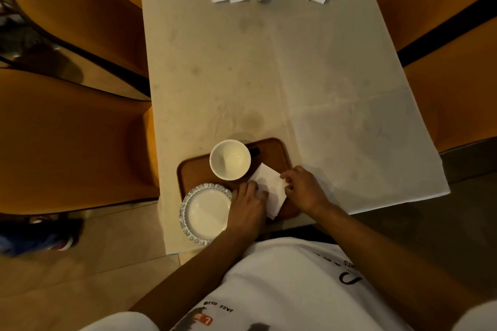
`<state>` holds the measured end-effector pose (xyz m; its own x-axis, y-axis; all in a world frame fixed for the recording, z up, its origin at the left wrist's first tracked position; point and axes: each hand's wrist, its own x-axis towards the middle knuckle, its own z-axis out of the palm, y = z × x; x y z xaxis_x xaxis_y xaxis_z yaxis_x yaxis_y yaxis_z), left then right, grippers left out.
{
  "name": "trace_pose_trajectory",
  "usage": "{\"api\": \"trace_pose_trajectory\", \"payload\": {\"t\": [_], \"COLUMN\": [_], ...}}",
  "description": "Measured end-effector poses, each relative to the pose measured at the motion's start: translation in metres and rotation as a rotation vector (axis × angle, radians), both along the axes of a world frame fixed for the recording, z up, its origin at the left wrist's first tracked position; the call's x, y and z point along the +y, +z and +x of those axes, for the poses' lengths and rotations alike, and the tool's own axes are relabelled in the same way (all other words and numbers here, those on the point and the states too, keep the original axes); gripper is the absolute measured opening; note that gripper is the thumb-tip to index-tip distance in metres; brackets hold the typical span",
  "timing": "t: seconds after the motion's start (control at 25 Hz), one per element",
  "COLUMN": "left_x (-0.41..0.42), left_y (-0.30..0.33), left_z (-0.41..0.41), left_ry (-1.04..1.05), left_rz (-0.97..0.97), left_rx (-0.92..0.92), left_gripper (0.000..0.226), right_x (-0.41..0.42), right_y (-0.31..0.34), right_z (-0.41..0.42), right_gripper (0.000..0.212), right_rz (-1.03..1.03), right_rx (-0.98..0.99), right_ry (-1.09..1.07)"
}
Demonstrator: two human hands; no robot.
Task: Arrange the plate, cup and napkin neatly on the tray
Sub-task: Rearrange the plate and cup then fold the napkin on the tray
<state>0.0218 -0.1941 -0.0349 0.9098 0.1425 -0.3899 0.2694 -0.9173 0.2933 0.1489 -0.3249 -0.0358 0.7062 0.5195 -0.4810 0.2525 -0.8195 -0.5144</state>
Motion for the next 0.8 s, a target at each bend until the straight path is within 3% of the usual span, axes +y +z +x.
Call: {"api": "trace_pose_trajectory", "payload": {"t": [0.48,0.8], "left_x": [-0.0008,-0.0024], "left_y": [-0.0025,-0.0023], "left_z": [-0.0055,0.0012], "left_ry": [0.034,0.087], "left_rz": [-0.096,-0.114], "left_rx": [-0.011,-0.015], "left_gripper": [0.052,0.048], "right_x": [0.0016,0.0001], "right_y": [-0.0059,-0.003], "right_z": [-0.0012,-0.0052], "right_gripper": [0.034,0.036], "right_rz": [-0.057,-0.027], "right_rx": [0.03,-0.013], "right_ry": [0.02,0.001]}}
